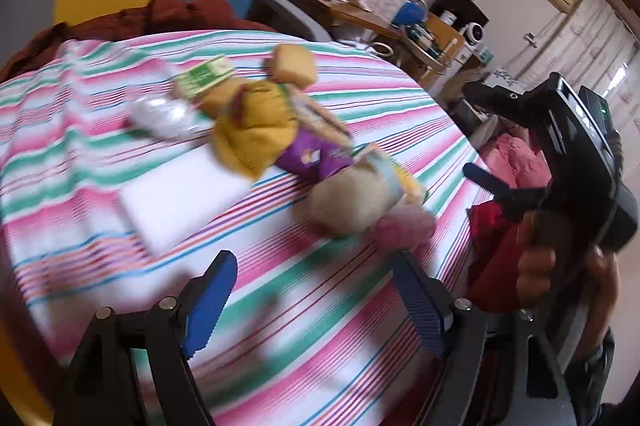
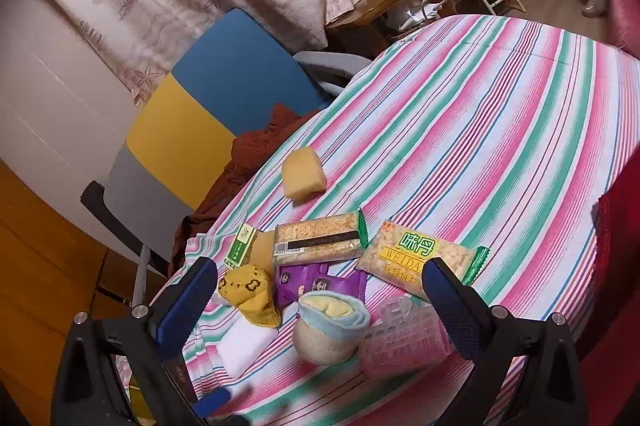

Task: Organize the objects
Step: 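Grasp the beige knit pouch with the left tool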

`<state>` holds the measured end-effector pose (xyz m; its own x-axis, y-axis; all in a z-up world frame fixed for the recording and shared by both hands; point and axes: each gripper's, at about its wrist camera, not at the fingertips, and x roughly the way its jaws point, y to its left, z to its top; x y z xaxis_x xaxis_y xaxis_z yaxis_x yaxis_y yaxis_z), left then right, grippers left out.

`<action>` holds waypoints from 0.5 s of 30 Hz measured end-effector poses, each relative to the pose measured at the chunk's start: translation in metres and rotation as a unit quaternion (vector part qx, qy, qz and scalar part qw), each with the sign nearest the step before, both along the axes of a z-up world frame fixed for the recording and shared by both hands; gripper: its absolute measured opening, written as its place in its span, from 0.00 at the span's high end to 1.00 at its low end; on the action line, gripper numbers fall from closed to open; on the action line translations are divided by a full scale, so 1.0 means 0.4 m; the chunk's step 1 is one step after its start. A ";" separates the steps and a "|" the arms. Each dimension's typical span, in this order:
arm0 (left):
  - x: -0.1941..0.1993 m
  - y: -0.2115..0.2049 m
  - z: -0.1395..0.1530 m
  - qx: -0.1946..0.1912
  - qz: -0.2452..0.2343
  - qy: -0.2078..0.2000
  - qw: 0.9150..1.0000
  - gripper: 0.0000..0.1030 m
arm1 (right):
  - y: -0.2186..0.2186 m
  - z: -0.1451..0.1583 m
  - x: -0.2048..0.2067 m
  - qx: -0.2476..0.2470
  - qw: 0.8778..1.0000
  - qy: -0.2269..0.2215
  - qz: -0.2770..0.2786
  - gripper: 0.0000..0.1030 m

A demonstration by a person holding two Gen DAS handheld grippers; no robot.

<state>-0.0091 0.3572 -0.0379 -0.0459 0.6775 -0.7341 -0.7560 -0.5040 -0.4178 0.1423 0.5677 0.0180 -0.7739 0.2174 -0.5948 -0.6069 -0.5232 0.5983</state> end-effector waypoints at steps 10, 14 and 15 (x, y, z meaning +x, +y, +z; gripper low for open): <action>-0.034 0.182 -0.040 0.022 0.016 -0.076 0.997 0.02 | 0.001 0.003 0.009 0.002 1.000 0.013 -0.001 0.00; -0.044 0.235 -0.068 0.005 0.019 -0.084 0.996 0.02 | 0.004 0.002 0.013 -0.002 1.000 0.018 -0.001 0.00; -0.049 0.242 -0.078 0.001 0.022 -0.087 0.996 0.03 | 0.004 0.002 0.014 -0.002 1.000 0.018 -0.002 0.00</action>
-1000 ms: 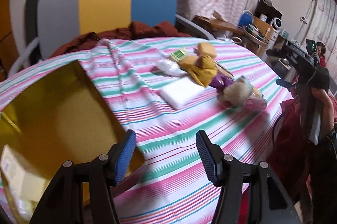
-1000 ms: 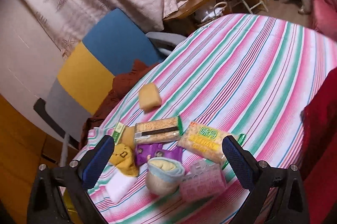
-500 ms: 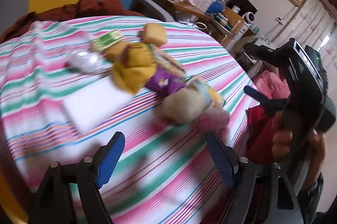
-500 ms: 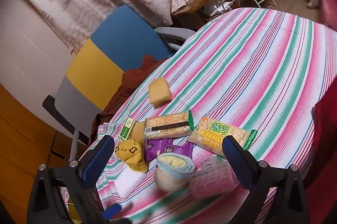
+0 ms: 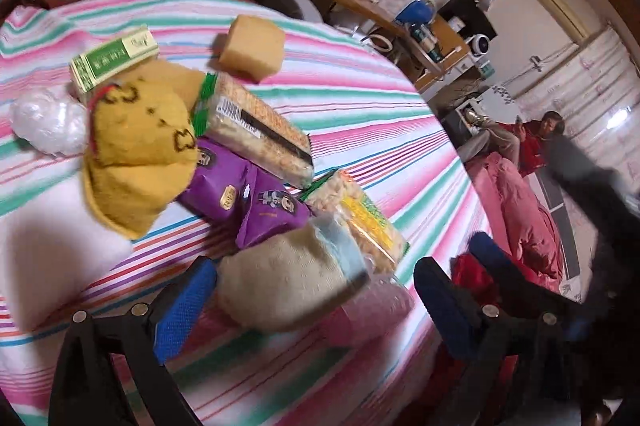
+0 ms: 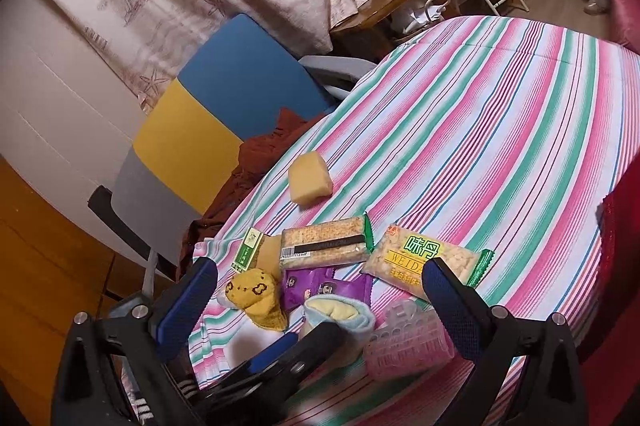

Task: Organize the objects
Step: 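Grasp the beige knit pouch with the left tool, then grasp the pink plastic hair roller with the right tool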

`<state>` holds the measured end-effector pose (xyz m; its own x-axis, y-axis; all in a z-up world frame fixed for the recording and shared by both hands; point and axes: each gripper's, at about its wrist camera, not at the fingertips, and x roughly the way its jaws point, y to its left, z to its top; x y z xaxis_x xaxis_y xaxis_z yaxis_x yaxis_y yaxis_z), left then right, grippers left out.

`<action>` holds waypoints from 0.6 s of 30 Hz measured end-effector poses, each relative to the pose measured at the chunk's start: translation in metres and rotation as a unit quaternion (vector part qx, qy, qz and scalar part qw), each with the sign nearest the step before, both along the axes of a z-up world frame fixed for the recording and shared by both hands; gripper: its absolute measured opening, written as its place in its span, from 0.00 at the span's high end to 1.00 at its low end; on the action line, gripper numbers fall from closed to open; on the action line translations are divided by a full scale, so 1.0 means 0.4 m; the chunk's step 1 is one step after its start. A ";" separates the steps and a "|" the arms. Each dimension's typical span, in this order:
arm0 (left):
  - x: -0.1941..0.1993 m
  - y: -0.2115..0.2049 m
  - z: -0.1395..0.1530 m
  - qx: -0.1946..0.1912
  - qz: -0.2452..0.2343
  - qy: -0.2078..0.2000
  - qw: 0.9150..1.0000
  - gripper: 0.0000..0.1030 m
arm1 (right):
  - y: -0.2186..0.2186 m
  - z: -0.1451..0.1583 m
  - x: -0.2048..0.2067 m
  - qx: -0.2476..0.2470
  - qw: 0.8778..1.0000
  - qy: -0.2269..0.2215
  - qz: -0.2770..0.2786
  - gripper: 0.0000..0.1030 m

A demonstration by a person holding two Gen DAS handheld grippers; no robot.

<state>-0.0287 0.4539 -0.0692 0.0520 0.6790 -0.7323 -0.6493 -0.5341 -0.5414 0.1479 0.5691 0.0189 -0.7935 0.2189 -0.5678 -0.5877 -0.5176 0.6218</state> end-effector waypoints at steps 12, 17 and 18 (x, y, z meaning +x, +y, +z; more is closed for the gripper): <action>0.018 -0.099 -0.026 -0.013 -0.023 0.038 0.999 0.30 | 0.003 -0.005 -0.005 0.000 1.000 -0.017 -0.003 0.00; 0.046 -0.221 -0.009 -0.028 -0.026 0.086 0.996 0.30 | 0.006 -0.018 -0.019 -0.007 0.999 -0.040 0.002 0.00; 0.049 -0.251 -0.005 -0.032 -0.022 0.096 0.995 0.30 | 0.005 -0.022 -0.024 -0.009 0.999 -0.047 0.005 0.00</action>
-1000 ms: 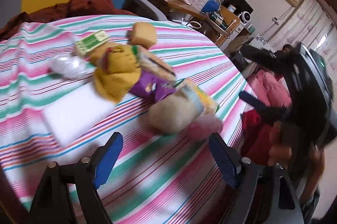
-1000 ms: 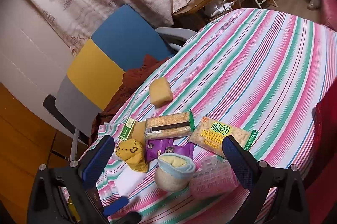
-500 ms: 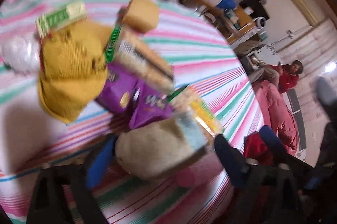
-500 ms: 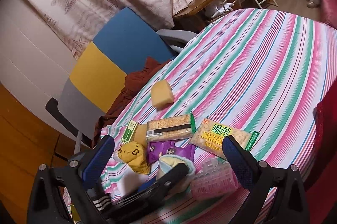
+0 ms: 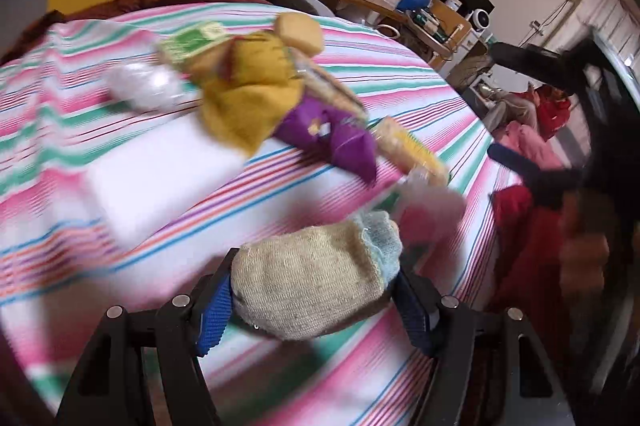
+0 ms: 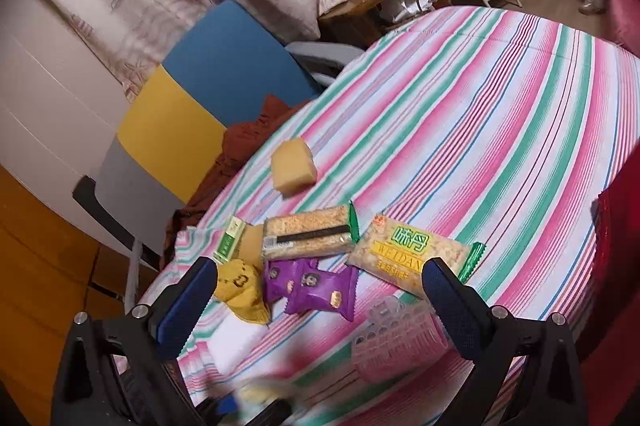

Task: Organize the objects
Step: 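Grasp the pink plastic hair roller with the right tool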

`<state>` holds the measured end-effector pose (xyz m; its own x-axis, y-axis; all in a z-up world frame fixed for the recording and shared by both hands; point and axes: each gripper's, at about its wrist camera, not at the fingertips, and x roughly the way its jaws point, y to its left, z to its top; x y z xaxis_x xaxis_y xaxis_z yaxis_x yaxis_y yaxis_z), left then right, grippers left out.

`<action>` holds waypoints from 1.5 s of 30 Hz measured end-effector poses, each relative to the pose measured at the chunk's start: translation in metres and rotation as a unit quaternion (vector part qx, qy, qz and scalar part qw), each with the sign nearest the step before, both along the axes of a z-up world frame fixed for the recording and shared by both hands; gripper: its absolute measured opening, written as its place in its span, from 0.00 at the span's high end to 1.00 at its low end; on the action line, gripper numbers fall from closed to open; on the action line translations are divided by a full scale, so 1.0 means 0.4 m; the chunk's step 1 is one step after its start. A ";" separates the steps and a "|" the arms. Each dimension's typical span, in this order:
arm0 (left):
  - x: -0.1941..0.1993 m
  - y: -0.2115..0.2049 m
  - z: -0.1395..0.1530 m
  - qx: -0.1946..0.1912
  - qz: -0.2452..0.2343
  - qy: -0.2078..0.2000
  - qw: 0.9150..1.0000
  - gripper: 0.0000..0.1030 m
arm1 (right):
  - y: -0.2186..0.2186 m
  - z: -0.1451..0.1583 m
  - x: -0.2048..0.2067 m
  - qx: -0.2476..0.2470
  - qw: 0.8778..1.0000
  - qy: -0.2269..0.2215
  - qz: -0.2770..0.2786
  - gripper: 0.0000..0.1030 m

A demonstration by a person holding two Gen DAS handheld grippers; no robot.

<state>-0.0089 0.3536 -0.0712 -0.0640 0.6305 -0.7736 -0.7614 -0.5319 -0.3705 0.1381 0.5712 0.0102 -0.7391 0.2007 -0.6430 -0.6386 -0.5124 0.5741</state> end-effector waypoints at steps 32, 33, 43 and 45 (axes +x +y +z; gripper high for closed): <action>0.048 -0.217 0.008 0.021 0.019 0.013 1.000 0.30 | -0.148 -0.135 -0.184 -0.004 0.922 -0.314 0.225 0.72; 0.050 -0.218 0.010 0.021 0.019 0.015 0.999 0.30 | -0.143 -0.133 -0.180 -0.007 0.924 -0.312 0.220 0.72; 0.055 -0.221 0.004 0.019 0.025 0.019 0.999 0.30 | -0.048 -0.095 -0.109 -0.060 0.965 -0.239 0.087 0.00; 0.054 -0.223 0.003 0.020 0.026 0.017 0.999 0.30 | -0.049 -0.097 -0.115 -0.058 0.969 -0.230 0.076 0.00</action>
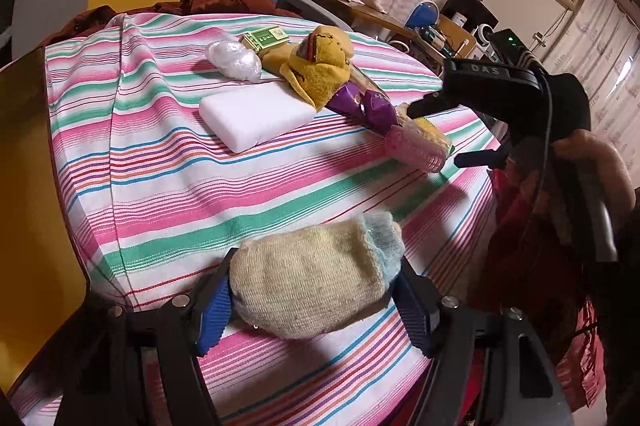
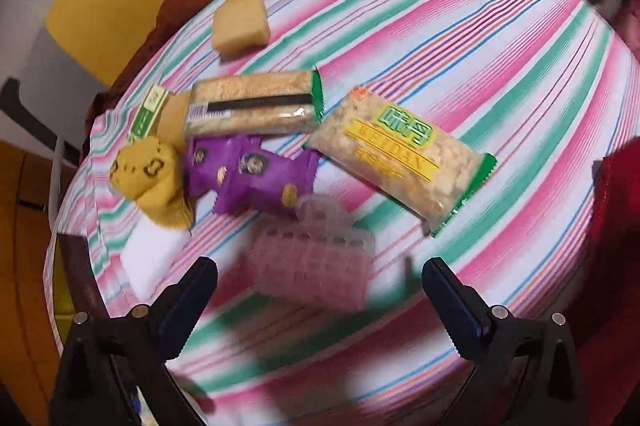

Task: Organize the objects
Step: 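Grasp the pink plastic hair roller with the right tool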

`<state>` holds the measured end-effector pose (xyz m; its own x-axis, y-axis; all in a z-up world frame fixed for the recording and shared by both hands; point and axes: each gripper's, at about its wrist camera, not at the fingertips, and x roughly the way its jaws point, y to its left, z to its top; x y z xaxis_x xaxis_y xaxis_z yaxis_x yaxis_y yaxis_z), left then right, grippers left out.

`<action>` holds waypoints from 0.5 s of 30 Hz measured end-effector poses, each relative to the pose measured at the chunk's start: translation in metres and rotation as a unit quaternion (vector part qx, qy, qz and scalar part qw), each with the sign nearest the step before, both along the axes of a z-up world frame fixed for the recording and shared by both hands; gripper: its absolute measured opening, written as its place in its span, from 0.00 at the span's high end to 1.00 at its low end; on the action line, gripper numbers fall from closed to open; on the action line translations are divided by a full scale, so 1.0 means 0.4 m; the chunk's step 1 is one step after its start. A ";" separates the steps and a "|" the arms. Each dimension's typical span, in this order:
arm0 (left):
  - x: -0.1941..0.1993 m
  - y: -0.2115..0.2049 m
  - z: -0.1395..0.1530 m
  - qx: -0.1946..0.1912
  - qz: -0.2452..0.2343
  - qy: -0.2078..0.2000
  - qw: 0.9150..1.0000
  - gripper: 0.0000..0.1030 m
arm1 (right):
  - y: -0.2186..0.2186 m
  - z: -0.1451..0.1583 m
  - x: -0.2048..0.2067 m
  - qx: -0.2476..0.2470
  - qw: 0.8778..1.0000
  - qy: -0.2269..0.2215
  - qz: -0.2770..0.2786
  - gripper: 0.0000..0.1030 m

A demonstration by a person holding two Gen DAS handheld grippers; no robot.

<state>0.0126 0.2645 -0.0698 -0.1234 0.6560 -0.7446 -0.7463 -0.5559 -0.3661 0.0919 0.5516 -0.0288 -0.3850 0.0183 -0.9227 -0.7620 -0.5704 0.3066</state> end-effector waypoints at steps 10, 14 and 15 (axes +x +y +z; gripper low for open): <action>0.002 0.010 -0.017 -0.004 -0.001 -0.006 1.000 0.29 | -0.013 -0.054 -0.040 0.000 0.999 -0.028 0.027 0.00; 0.002 0.021 -0.020 -0.010 -0.004 0.002 1.000 0.29 | 0.009 -0.052 -0.021 -0.012 1.000 -0.020 0.008 0.00; 0.002 0.023 -0.020 -0.012 -0.005 0.003 1.000 0.29 | 0.013 -0.052 -0.019 -0.013 1.000 -0.018 0.006 0.00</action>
<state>0.0133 0.2736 -0.0779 -0.1212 0.6396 -0.7591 -0.7536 -0.5570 -0.3490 0.0844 0.5567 -0.0494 -0.3516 -0.0099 -0.9361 -0.7664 -0.5711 0.2939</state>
